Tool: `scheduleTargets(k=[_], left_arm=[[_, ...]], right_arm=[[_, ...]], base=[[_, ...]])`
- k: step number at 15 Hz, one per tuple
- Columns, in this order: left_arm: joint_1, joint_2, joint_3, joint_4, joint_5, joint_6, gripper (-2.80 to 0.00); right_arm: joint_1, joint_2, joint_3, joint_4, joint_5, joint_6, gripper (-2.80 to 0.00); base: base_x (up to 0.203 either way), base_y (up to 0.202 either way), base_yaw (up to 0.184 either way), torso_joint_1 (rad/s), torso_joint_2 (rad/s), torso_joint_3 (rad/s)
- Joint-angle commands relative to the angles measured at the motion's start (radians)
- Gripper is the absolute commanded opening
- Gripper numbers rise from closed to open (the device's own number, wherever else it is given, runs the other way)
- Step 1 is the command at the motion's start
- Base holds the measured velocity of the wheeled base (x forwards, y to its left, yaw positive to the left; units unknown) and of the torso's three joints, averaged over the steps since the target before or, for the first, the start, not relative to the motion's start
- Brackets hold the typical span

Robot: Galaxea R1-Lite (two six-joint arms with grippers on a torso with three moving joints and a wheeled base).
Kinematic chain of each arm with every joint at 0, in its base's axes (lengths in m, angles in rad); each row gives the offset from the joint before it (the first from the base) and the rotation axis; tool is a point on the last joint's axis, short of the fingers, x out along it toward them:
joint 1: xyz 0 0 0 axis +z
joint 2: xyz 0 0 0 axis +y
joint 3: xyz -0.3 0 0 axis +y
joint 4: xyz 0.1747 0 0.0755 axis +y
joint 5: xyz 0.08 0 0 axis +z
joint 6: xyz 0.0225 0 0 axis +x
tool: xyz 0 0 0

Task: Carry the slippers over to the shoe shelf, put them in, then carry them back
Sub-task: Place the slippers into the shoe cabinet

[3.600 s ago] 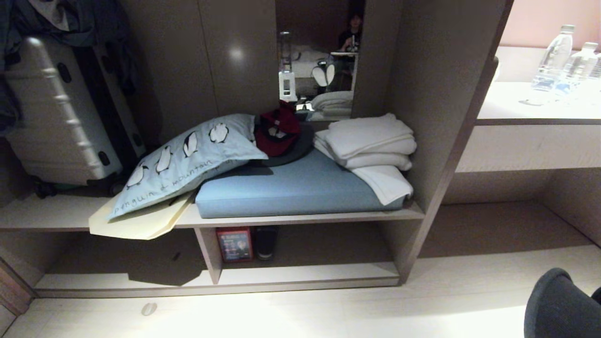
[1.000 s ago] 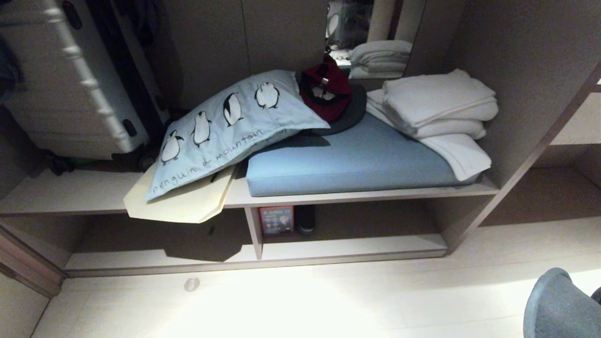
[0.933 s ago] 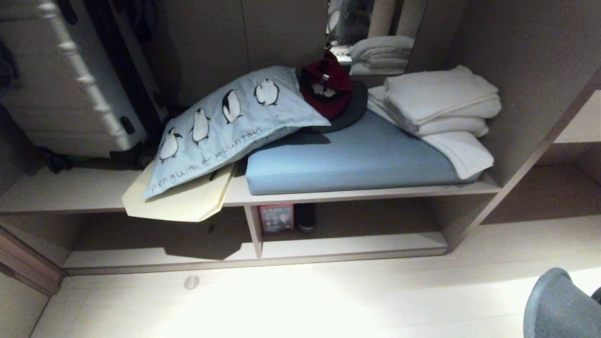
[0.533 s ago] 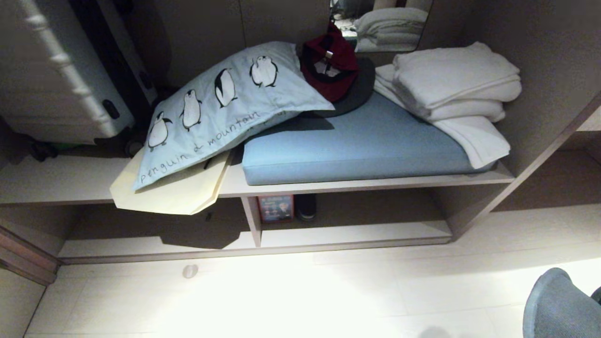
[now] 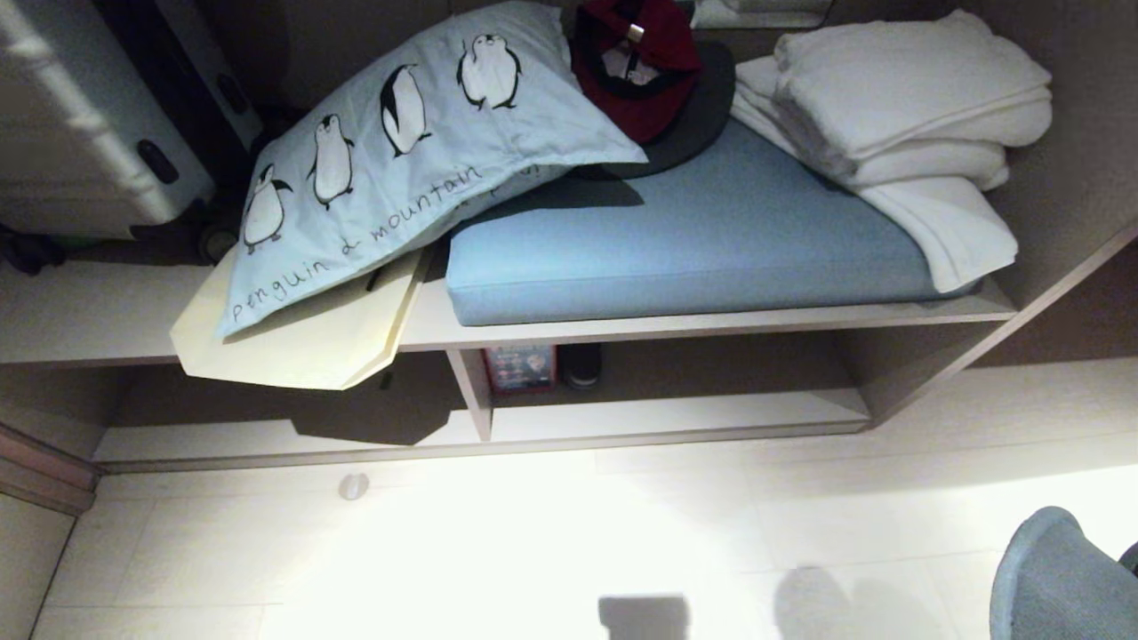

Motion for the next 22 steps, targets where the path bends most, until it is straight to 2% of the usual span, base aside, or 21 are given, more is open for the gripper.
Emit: scheduleTargets(k=[1, 22], left_arm=[[0.000, 0.002, 0.001, -0.001, 0.000, 0.000, -2.80], [0.000, 0.002, 0.001, -0.001, 0.000, 0.000, -2.80]], right_arm=[[0.000, 0.001, 0.000, 0.000, 0.001, 0.000, -2.80], [0.000, 0.001, 0.000, -0.002, 0.001, 0.000, -2.80]], base=[[0.000, 0.000, 0.000, -0.002, 0.01, -0.199], [0.000, 0.000, 0.000, 0.003, 0.00, -0.198]])
